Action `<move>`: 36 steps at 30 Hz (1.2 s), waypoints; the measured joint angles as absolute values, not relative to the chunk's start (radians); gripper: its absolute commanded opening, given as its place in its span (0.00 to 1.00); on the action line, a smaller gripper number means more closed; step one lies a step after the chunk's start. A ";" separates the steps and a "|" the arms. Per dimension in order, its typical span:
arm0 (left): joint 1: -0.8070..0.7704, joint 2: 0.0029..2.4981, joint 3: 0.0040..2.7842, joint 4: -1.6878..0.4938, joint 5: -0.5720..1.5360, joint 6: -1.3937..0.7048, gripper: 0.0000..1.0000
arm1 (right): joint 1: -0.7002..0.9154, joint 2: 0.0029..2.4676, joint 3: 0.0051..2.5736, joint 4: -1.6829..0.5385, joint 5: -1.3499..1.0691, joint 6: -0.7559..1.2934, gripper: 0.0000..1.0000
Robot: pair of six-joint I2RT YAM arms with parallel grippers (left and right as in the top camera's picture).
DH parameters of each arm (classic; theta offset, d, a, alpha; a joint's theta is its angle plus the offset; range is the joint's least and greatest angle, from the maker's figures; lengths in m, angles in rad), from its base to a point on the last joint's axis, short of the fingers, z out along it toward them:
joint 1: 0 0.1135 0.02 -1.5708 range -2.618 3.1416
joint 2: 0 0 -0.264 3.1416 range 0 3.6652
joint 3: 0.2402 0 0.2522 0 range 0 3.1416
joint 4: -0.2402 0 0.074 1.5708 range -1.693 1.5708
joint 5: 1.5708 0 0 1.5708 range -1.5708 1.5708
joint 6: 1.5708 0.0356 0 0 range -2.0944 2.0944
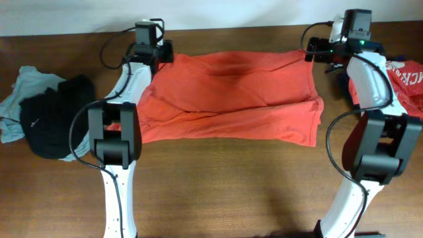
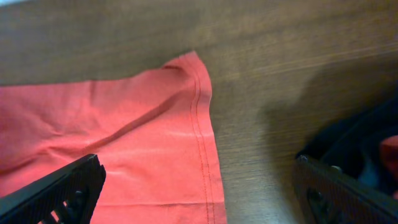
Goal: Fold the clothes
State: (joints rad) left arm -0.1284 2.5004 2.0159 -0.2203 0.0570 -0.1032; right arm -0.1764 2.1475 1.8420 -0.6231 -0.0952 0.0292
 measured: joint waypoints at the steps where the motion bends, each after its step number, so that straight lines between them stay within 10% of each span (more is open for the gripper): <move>1: -0.133 2.500 2.016 -0.229 0.065 -0.092 0.49 | -0.176 2.157 1.842 -0.623 -0.095 0.028 0.99; 7: -0.152 2.500 2.026 -0.312 0.102 -0.032 0.43 | -0.171 2.183 1.842 -0.626 -0.095 0.022 0.99; 11: -0.148 2.501 2.026 -0.319 0.096 -0.006 0.21 | -0.170 2.183 1.842 -0.627 -0.095 0.022 0.97; 21: -0.144 2.511 2.028 -0.348 -0.001 0.004 0.21 | -0.170 2.183 1.842 -0.641 -0.096 0.020 0.96; 24: -0.145 2.518 2.029 -0.389 -0.009 0.008 0.00 | -0.170 2.183 1.842 -0.640 -0.096 0.018 0.94; 36: -0.132 2.519 2.038 -0.424 -0.011 0.002 0.00 | -0.169 2.292 1.842 -0.479 -0.095 0.014 0.95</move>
